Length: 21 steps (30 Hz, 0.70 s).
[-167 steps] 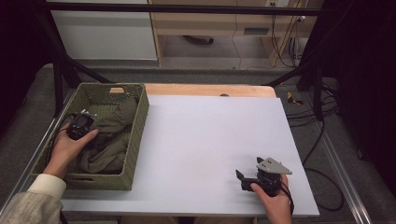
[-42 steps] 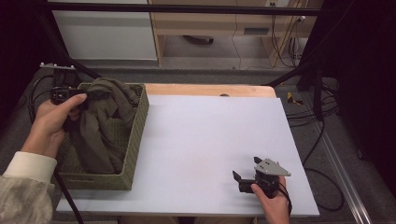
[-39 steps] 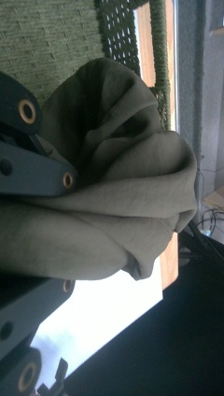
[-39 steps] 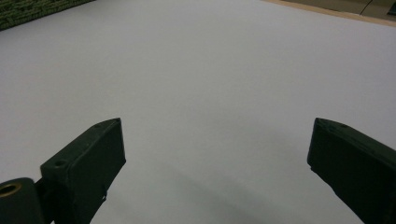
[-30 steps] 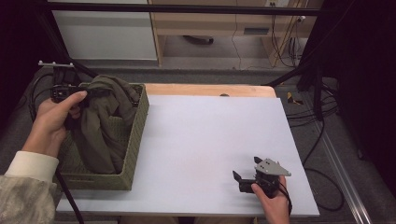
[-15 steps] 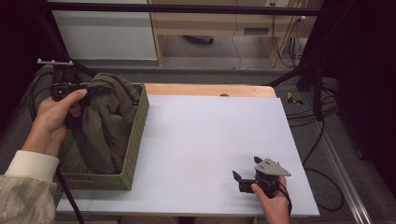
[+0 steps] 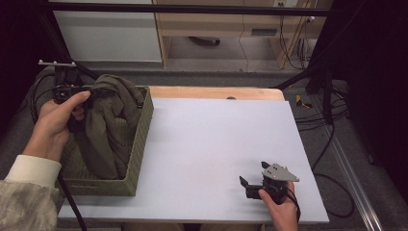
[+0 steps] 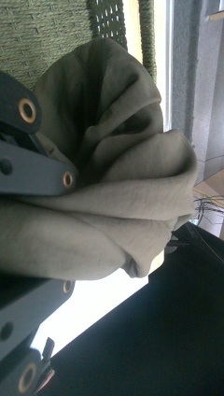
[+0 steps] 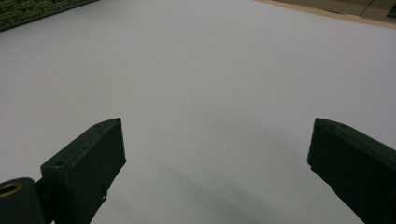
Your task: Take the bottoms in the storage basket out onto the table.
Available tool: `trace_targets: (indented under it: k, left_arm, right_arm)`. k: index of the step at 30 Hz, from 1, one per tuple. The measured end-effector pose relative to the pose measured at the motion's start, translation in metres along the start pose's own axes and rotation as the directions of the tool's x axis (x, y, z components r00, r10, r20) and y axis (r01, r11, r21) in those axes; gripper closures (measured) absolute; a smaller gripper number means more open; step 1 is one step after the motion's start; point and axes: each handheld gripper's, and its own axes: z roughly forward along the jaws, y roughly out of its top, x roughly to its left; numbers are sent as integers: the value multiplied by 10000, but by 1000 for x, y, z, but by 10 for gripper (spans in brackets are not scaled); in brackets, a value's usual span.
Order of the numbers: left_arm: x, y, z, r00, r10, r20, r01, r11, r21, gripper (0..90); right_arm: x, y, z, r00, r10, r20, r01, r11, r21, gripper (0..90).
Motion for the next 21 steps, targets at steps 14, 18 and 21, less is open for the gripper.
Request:
trace_targets:
  k: [14, 18, 21]
  left_arm:
    - [-13, 8, -2, 10000, 53, 41, -53, 9999, -123, 787]
    - [-18, 9, -1, 9998, -7, 222, 11, 9998, -178, 788]
    - [-24, 11, 2, 9996, 86, 269, -83, 9999, -122, 788]
  right_arm:
    - [0, 0, 0, 10000, 34, -9, -34, 10000, -28, 45]
    - [-1, 0, -1, 10000, 48, 0, -48, 10000, -58, 45]
    - [-1, 0, -1, 10000, 93, 3, -92, 9999, -83, 45]
